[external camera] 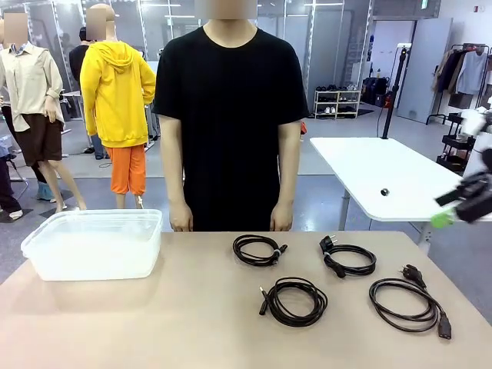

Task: Organize and store the cables.
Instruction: Place the Power Cable into the Organizing box.

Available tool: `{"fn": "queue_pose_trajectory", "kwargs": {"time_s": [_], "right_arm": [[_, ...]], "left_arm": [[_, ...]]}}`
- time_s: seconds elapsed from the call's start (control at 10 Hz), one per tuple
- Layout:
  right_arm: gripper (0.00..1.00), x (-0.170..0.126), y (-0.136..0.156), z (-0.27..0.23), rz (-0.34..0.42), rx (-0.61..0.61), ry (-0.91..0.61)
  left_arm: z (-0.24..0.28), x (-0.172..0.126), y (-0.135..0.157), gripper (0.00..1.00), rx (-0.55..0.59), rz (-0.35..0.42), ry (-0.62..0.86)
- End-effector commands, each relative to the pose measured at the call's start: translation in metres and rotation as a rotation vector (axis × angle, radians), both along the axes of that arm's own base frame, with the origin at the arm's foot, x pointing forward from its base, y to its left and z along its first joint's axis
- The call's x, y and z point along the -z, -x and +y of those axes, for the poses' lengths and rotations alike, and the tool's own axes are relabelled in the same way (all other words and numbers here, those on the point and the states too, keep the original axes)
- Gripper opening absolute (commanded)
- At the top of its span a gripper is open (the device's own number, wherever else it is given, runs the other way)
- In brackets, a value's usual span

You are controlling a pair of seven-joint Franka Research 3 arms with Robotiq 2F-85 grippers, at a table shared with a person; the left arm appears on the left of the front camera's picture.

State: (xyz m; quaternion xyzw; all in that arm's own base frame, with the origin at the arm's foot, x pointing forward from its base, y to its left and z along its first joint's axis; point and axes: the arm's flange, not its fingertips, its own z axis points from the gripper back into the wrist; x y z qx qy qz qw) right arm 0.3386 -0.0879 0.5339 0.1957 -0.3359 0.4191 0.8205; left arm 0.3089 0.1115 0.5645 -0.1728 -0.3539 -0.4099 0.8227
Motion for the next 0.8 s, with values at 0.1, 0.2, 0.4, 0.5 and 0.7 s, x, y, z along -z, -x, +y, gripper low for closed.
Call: {"fn": "queue_pose_trajectory", "kwargs": {"time_s": [0.1, 0.2, 0.4, 0.5, 0.7], "right_arm": [[1.00, 0.038, 0.056, -0.072, -0.038, 0.025, -0.100], [1.00, 0.048, 0.066, -0.090, -0.036, 0.028, -0.139], [1.00, 0.063, 0.078, -0.101, -0.051, 0.022, -0.202], [1.00, 0.066, 0.076, -0.098, -0.054, 0.032, -0.209], [1.00, 0.052, 0.078, -0.111, -0.036, 0.053, -0.166]], "left_arm": [[0.055, 0.048, 0.047, 1.00, 0.006, -0.047, 0.110], [0.069, 0.056, 0.057, 1.00, -0.019, -0.059, 0.138], [0.080, 0.062, 0.070, 1.00, -0.082, -0.018, 0.139], [0.078, 0.063, 0.069, 1.00, -0.100, -0.017, 0.149], [0.092, 0.062, 0.071, 1.00, -0.100, -0.029, 0.142]]}}
